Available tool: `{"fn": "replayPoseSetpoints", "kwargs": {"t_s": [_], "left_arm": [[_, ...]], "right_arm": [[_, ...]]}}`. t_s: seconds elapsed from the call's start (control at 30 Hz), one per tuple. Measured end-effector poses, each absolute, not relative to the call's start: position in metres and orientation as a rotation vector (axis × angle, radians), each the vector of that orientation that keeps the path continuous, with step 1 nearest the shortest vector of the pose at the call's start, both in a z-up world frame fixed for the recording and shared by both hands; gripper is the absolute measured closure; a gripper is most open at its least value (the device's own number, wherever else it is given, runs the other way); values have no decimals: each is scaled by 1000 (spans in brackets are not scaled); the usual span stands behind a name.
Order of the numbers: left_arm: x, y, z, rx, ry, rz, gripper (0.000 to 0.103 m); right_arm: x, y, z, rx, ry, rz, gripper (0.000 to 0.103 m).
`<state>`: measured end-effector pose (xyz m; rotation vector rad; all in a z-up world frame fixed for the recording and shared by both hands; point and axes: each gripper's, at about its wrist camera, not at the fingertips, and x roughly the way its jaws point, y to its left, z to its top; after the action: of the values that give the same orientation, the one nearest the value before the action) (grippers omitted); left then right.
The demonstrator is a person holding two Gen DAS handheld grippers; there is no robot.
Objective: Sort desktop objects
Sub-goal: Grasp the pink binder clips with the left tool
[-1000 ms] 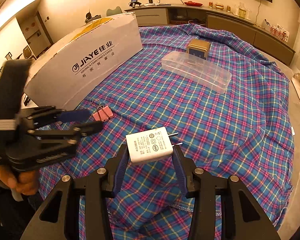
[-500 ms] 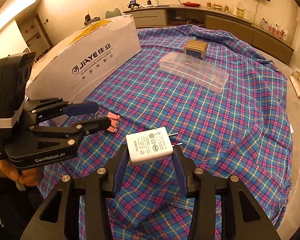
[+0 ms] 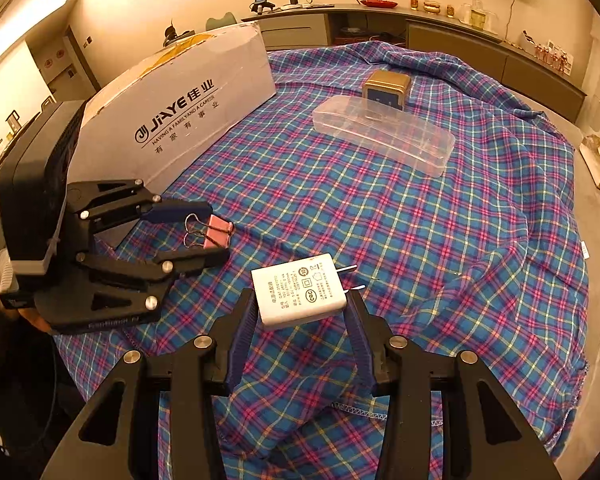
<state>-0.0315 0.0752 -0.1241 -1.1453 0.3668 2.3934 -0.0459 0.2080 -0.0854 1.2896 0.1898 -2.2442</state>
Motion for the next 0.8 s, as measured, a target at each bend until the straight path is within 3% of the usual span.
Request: {"fn": "replayPoseSetpoints", "kwargs": {"t_s": [0.13,0.23,0.27,0.4,0.47,0.5,0.57,0.8], "left_arm": [[-21,83,-122,-1102,405,2370,59],[-22,83,-121,-1102,397,2386,68],[-24,81,-120,-1108,375,2394,77],[-25,78,-114,-1100,353,2413,83],[-23,77,-112,-1085,360,2426,80],[-22,77,-110,-1079,359,2425,66],[-23,77,-112,-1103,338,2393,59],[-18,88,-123,-1116,398,2362,66]], "right_arm": [[-48,206,-86,1286,191,-2249,57],[-48,203,-87,1284,198,-2249,57],[-48,202,-88,1285,201,-2249,57],[-48,200,-88,1286,205,-2252,57],[-48,200,-87,1285,200,-2257,57],[-48,201,-87,1285,197,-2258,57],[-46,201,-85,1281,193,-2259,57],[-46,200,-87,1284,195,-2256,57]]}}
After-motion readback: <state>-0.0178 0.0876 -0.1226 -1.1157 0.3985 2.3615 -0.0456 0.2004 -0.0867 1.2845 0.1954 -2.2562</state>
